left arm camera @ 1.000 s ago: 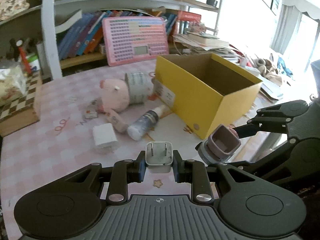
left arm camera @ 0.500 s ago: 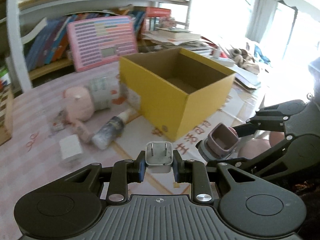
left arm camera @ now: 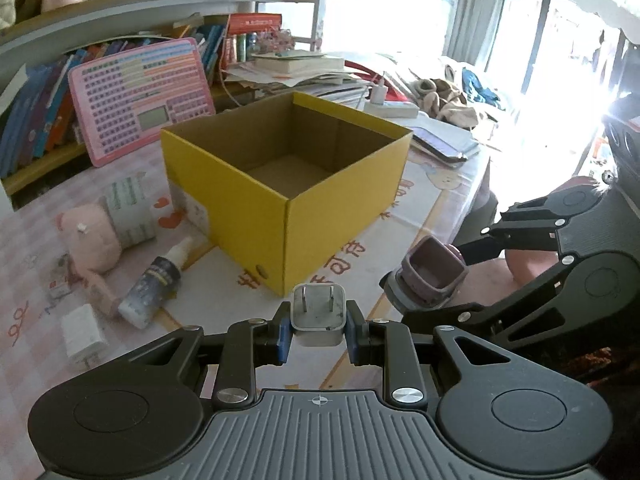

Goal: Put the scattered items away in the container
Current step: 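Lift the toy truck and white plug and carry both over the yellow box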

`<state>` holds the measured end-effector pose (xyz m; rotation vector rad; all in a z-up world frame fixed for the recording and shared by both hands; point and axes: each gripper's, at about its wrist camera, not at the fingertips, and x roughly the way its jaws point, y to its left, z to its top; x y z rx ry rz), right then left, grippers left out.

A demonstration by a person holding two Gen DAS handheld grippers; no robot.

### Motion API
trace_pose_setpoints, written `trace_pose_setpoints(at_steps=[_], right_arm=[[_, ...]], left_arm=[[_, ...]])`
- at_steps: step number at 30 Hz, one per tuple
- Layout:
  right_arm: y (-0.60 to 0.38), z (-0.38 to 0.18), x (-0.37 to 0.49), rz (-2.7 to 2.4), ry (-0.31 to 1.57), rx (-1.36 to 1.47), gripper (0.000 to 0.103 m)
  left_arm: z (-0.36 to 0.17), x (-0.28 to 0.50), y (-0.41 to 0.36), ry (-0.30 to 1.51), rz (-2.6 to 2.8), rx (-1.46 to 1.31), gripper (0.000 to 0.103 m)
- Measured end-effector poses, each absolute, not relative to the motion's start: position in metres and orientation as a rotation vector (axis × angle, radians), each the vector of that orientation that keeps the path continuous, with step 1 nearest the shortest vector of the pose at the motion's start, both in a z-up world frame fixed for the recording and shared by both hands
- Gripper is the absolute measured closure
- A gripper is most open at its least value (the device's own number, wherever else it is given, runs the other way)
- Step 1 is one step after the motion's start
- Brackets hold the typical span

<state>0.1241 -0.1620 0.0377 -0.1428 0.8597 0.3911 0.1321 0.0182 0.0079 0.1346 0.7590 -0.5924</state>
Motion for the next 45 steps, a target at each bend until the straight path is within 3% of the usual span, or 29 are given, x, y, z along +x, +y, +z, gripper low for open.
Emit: trace_pose_setpoints(at_steps=[21, 45], right_arm=[[-0.223, 0.049, 0.166, 0.503, 0.812, -0.155, 0.042], [-0.283, 0.085, 0.227, 0.652, 0.618, -0.156, 0.042]], left_arm=[[0.026, 0.142, -0.04, 0.754, -0.479, 0.15, 0.078], [0.058, 0.171, -0.101, 0.608, -0.288, 0.143, 0.078]])
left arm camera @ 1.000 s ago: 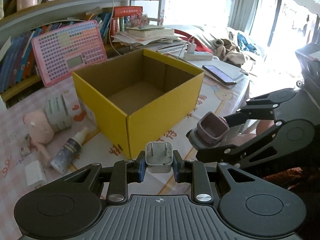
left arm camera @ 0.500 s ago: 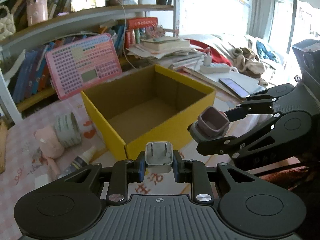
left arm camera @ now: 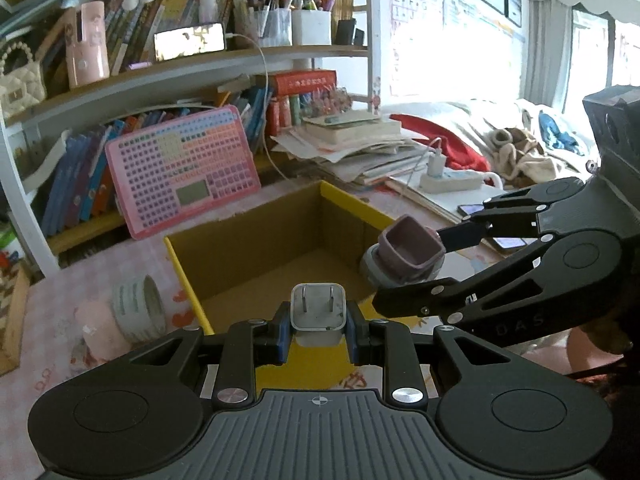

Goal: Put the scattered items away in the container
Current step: 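Lift the toy truck and white plug and carry both over the yellow box, then lower both tools into the box and open them to release the items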

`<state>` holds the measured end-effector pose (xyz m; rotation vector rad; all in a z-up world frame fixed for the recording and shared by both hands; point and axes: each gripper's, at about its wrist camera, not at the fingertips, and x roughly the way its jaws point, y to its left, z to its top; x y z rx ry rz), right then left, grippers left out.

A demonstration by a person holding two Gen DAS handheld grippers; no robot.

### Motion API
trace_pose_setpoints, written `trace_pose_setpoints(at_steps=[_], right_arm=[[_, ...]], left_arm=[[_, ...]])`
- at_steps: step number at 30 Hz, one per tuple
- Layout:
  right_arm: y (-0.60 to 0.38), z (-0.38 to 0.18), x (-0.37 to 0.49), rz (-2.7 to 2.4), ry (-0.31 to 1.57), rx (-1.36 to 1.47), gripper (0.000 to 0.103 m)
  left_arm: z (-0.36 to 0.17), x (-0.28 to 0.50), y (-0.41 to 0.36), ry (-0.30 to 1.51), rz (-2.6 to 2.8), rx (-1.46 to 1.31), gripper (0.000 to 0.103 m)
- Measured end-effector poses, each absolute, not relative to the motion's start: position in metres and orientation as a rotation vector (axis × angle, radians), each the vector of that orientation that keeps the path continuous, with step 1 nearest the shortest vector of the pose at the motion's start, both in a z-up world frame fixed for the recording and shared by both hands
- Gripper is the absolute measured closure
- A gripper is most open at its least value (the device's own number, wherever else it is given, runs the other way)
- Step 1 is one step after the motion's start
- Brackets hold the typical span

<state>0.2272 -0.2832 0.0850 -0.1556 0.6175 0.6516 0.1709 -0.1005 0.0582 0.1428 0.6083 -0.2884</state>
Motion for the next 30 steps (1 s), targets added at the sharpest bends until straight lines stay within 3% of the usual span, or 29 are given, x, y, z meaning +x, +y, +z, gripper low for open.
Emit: trace_pose_setpoints(at_steps=[16, 30], right_arm=[[-0.289, 0.096, 0.28, 0.663, 0.604, -0.276, 0.042], [-0.247, 0.065, 0.376, 0.691, 0.702, -0.438, 0.042]], left_arm=[[0.076, 0.221, -0.119, 0.61, -0.248, 0.33, 0.078], [0.041, 0.302, -0.115, 0.735, -0.287, 0.315, 0.078]])
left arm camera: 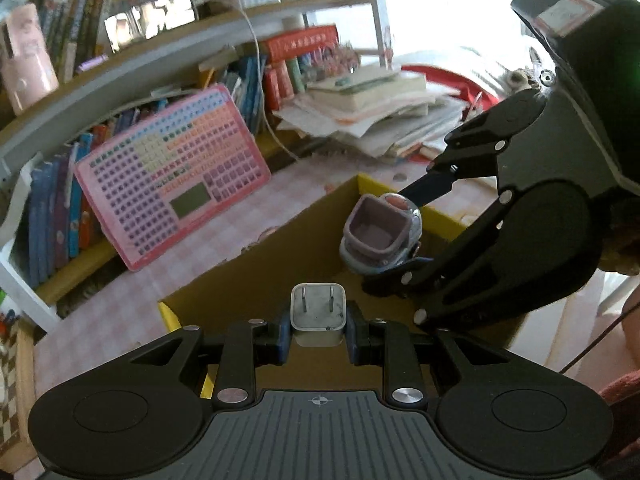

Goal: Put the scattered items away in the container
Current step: 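Lower both tools into the box and open them to release the items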

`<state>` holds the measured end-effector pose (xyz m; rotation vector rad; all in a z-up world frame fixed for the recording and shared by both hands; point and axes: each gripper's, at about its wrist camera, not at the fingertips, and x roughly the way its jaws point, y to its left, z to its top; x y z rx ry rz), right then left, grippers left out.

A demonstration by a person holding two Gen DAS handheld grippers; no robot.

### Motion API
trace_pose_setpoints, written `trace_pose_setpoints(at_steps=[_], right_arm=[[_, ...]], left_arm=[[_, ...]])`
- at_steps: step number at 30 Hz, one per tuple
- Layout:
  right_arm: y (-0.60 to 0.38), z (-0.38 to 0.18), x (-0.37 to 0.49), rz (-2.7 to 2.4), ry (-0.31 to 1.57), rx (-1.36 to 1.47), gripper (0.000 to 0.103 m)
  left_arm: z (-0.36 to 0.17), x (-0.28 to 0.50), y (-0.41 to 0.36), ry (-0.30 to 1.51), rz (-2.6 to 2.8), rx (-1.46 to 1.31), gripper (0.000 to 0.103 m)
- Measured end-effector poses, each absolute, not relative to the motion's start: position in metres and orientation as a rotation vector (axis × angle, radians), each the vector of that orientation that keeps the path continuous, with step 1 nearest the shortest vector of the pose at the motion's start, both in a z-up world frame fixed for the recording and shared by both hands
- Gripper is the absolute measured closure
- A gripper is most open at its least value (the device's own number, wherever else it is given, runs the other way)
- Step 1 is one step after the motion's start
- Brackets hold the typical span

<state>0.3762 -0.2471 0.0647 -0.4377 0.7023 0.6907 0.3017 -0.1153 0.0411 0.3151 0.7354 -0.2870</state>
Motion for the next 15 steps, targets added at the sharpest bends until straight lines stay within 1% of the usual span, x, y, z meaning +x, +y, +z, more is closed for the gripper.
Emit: trace_pose_setpoints(at_steps=[8, 15], right_arm=[[-0.225, 0.029, 0.398, 0.765, 0.787, -0.623, 0.042], [-0.215, 0.006, 0.41, 0.805, 0.845, -0.742, 0.042]], left_arm=[[0.011, 0.338, -0.1, 0.846, -0.299, 0.321, 0.078], [-0.012, 0.35, -0.1, 0.911, -0.315, 0.355, 0.078]])
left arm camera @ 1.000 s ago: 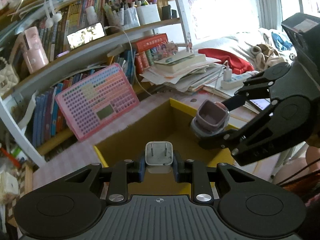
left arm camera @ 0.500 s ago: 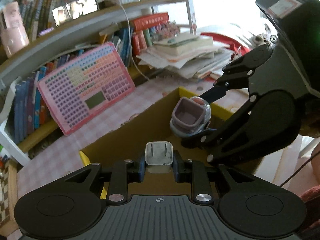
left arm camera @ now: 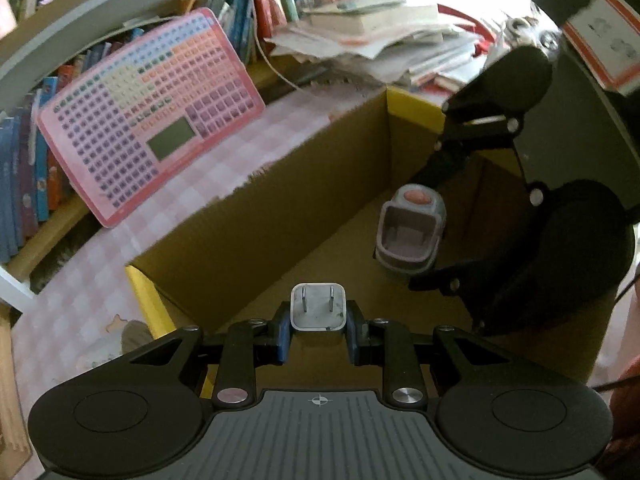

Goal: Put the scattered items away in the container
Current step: 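Lower both tools into the box and open them to release the items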

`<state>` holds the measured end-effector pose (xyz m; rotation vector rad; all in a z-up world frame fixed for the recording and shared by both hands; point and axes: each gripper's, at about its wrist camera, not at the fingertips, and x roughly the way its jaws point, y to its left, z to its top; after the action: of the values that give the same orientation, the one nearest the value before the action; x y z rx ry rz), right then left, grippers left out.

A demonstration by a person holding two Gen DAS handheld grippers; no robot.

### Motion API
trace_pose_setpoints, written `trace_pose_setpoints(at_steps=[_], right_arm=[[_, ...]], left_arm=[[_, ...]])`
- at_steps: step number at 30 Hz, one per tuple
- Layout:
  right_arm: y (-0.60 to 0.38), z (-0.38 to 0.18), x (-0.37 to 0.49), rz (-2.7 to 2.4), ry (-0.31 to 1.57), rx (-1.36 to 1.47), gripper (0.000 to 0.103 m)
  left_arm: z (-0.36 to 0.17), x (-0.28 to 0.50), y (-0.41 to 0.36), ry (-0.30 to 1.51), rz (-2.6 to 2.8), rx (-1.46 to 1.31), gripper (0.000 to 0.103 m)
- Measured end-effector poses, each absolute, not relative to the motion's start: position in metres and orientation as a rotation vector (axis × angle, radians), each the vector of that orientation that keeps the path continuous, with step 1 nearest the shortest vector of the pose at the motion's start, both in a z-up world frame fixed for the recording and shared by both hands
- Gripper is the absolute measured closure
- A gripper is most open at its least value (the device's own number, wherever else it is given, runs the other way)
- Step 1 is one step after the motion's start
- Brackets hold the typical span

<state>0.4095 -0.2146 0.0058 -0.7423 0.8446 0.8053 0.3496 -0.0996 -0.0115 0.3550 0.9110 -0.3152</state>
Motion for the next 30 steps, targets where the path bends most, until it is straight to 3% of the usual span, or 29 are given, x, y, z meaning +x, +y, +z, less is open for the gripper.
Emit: trace_pose_setpoints(at_steps=[18, 20, 22, 23, 30], right_arm=[[-0.209, -0.004, 0.411, 0.837, 0.897, -0.759, 0.042], [-0.209, -0.003, 0.412, 0.837, 0.901, -0.754, 0.039], [-0.209, -0.002, 0.413, 0.834, 0.894, -0.747, 0.026], [-0.209, -0.001, 0.413, 0.836, 0.89, -0.742, 0.024], [-0.212, 0.008, 0.408, 0.802, 0.847, -0.75, 0.024]], left_arm=[[-0.026, 0.356, -0.104, 0.961, -0.327, 0.362, 0.077], [-0.025, 0.356, -0.105, 0.958, -0.331, 0.359, 0.071], [-0.025, 0.355, -0.107, 0.957, -0.33, 0.364, 0.064], [-0.025, 0.354, -0.108, 0.951, -0.326, 0.366, 0.055], [-0.016, 0.346, -0.11, 0.893, -0.261, 0.366, 0.03]])
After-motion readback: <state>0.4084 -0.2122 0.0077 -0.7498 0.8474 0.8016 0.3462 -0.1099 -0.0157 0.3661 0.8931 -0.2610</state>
